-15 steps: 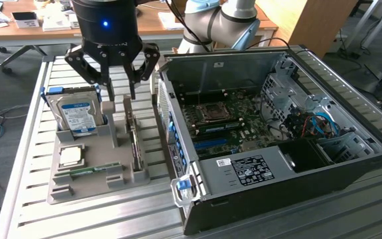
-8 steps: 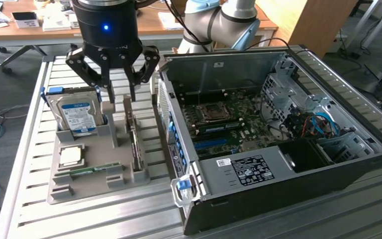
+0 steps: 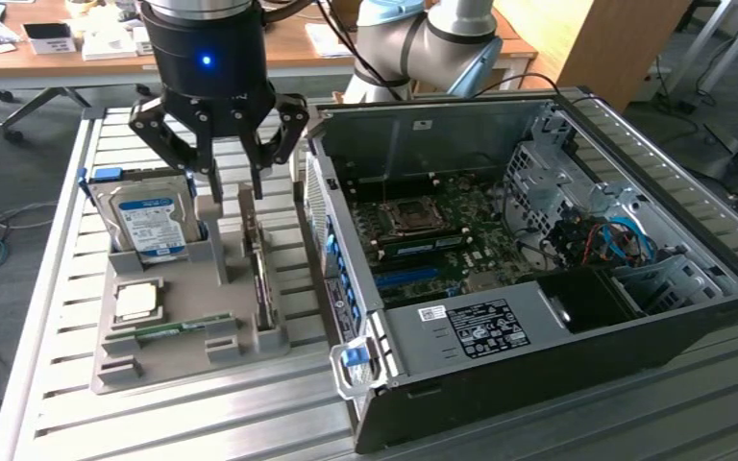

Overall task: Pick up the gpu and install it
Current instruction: 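Pick up the gpu and move the gpu toward the slot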

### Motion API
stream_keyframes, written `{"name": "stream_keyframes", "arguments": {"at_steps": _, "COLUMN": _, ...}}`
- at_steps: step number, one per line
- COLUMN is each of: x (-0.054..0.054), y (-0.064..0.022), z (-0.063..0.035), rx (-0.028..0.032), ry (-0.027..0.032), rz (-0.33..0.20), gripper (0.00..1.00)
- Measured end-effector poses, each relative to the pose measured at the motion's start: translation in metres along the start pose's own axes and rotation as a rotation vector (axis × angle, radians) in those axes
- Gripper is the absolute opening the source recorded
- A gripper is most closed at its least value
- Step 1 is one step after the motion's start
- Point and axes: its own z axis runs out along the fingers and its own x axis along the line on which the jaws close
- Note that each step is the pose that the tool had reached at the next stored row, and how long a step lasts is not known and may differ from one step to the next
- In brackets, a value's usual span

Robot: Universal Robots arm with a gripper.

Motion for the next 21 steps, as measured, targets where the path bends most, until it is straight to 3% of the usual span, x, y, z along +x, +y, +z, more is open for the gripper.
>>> {"name": "stream_keyframes", "arguments": {"at_steps": 21, "x": 0.0, "y": -0.0008, "z": 0.0176, "rx": 0.0, "ry": 0.0001, "rz": 0.0, "gripper": 0.43}}
